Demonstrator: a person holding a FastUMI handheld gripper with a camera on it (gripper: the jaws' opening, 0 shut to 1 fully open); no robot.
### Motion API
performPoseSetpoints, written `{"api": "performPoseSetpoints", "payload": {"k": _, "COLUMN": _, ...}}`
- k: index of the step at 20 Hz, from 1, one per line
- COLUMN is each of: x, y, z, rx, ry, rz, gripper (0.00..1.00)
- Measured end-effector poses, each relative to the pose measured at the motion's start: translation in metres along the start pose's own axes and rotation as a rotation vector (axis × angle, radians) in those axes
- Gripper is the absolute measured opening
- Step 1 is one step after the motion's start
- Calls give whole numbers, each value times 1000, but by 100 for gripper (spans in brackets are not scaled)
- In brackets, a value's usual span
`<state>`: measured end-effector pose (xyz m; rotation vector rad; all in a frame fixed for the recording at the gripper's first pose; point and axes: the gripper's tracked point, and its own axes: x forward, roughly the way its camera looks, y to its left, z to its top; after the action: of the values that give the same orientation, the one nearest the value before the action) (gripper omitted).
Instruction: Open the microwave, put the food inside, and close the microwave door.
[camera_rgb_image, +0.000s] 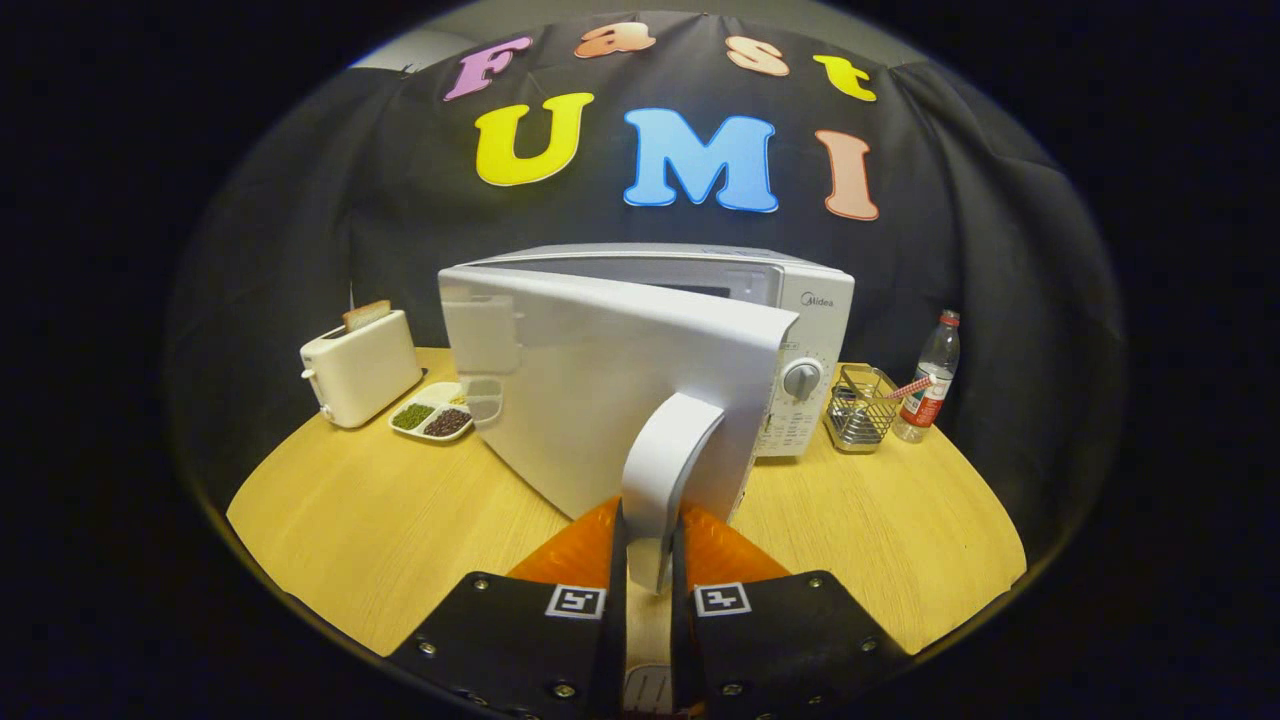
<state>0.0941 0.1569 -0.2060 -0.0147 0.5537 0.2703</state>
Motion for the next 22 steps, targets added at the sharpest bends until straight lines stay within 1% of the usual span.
{"api": "performPoseSetpoints", "payload": {"k": 4, "x": -29, "y": 33, "z": -5, "rx": -31, "ry": -13, "rz": 12, "gripper": 21}}
{"api": "performPoseSetpoints", "payload": {"k": 8, "x": -58, "y": 68, "z": 0, "rx": -141, "ry": -67, "rz": 62, "gripper": 22}}
{"api": "performPoseSetpoints", "payload": {"k": 9, "x": -65, "y": 77, "z": -2, "rx": -170, "ry": -73, "rz": 88, "gripper": 22}}
{"api": "performPoseSetpoints", "payload": {"k": 10, "x": -72, "y": 89, "z": -4, "rx": -183, "ry": -76, "rz": 132, "gripper": 22}}
{"api": "performPoseSetpoints", "payload": {"k": 11, "x": -80, "y": 101, "z": -6, "rx": -180, "ry": -80, "rz": 188, "gripper": 24}}
{"api": "performPoseSetpoints", "payload": {"k": 13, "x": -102, "y": 118, "z": -4, "rx": -142, "ry": -95, "rz": 293, "gripper": 32}}
{"api": "performPoseSetpoints", "payload": {"k": 15, "x": -124, "y": 130, "z": 0, "rx": -92, "ry": -106, "rz": 396, "gripper": 57}}
{"api": "performPoseSetpoints", "payload": {"k": 16, "x": -134, "y": 125, "z": 5, "rx": -83, "ry": -122, "rz": 403, "gripper": 66}}
{"api": "performPoseSetpoints", "payload": {"k": 17, "x": -141, "y": 114, "z": 13, "rx": -81, "ry": -146, "rz": 386, "gripper": 93}}
{"api": "performPoseSetpoints", "payload": {"k": 18, "x": -150, "y": 102, "z": 19, "rx": -72, "ry": -167, "rz": 371, "gripper": 99}}
{"api": "performPoseSetpoints", "payload": {"k": 19, "x": -156, "y": 91, "z": 21, "rx": -56, "ry": -180, "rz": 355, "gripper": 97}}
{"api": "performPoseSetpoints", "payload": {"k": 22, "x": -164, "y": 48, "z": 24, "rx": 5, "ry": -190, "rz": 277, "gripper": 97}}
